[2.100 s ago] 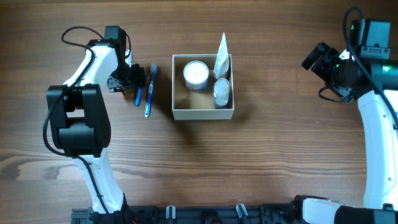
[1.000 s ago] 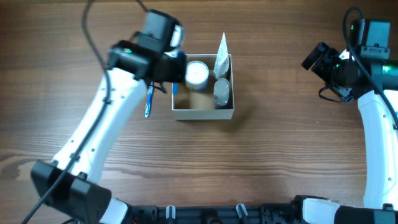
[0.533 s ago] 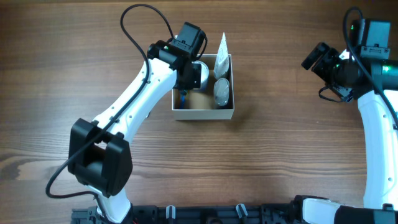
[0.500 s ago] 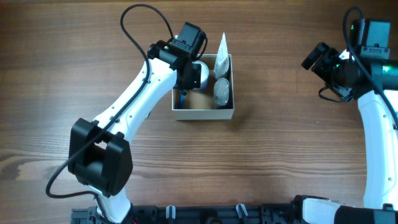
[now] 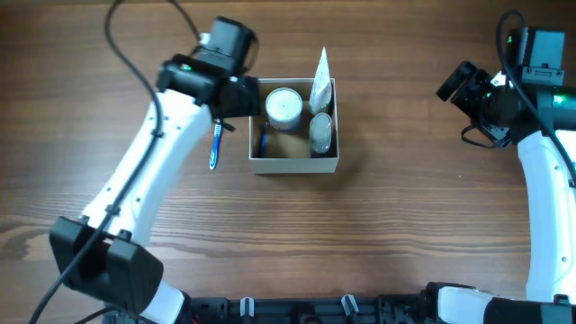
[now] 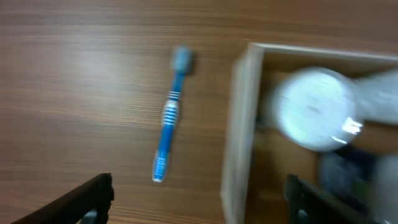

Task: Pack container
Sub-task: 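Return the left gripper to the blue toothbrush and grasp it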

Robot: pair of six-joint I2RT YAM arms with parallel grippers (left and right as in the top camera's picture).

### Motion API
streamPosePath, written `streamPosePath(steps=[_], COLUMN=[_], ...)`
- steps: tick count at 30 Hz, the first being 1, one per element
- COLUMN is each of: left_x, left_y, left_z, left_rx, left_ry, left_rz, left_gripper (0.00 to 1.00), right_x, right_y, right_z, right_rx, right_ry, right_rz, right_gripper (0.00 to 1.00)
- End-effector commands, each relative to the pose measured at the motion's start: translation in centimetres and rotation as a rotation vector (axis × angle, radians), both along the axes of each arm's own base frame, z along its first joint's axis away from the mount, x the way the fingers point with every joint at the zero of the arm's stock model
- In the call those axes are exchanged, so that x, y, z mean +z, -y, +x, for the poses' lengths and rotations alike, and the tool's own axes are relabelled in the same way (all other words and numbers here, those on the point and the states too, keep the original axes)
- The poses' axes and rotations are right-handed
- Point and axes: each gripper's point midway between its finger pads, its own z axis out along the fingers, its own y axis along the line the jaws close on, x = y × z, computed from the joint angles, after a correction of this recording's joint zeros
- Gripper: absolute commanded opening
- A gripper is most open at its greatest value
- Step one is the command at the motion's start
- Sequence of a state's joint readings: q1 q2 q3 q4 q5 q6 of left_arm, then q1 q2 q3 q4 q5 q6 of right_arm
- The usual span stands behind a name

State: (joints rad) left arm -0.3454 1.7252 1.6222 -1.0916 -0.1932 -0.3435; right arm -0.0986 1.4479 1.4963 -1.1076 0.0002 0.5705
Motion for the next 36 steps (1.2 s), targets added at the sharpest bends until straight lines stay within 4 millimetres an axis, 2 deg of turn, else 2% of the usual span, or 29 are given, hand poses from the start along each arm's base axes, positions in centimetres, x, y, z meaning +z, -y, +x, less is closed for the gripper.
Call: streamPosePath(steps=[1,2,3,4,7,10,16,21,24,27,30,33,36], left_x=[-5.1,-6.3,-8.5,-9.7,-13.1,-15.9,-19.0,-19.7,-19.8,-19.8,-19.8,-19.7,-18.4], left_y=[-3.0,-3.3,-3.8,-4.4,-5.6,-5.9,-5.6,-5.2,-5.1,-5.0,-4.9,-4.9,-4.9], left_z=[0.6,0.8,1.1,1.3,1.9,2.0,2.6,3.1,3.3,3.2,2.8,2.2,1.9], left_rx=[0.003,-0.016,-0.052,-0.045,-0.044,-0.087,-0.149,-0.155,-0.156,-0.152,-0.154,-0.127,-0.116], left_ry=[-0.139,-0.168,-0.217,-0.245,-0.3,-0.35,-0.374,-0.36,-0.353,-0.358,-0.371,-0.393,-0.391], left_rz=[-0.017,-0.034,-0.046,-0.04,-0.038,-0.032,-0.023,-0.043,-0.046,-0.051,-0.062,-0.07,-0.073], left_gripper=[0.92,0.93,0.88,0.87,0.81,0.76,0.71,0.63,0.5,0.33,0.05,0.04,0.04], right_x=[-0.1,-0.1,-0.1,-0.1,-0.1,-0.1,-0.1,-0.1,-0.1,-0.1,-0.1,-0.1,-0.1], right_y=[0.1,0.1,0.1,0.1,0.1,0.1,0.1,0.1,0.1,0.1,0.1,0.1,0.1], right_z=[0.1,0.1,0.1,0.1,0.1,0.1,0.1,0.1,0.1,0.1,0.1,0.1,0.1], right_rx=[0.014,0.013,0.013,0.014,0.013,0.013,0.014,0.014,0.014,0.013,0.014,0.014,0.014], right_ry=[-0.003,-0.003,-0.003,-0.003,-0.003,-0.003,-0.003,-0.003,-0.003,-0.003,-0.003,-0.003,-0.003], right_rz=[-0.007,-0.007,-0.007,-0.007,-0.007,-0.007,-0.007,-0.007,-0.007,-0.007,-0.007,-0.007,-0.007], right_gripper=[1.0,1.0,1.0,1.0,1.0,1.0,1.0,1.0,1.0,1.0,1.0,1.0,1.0])
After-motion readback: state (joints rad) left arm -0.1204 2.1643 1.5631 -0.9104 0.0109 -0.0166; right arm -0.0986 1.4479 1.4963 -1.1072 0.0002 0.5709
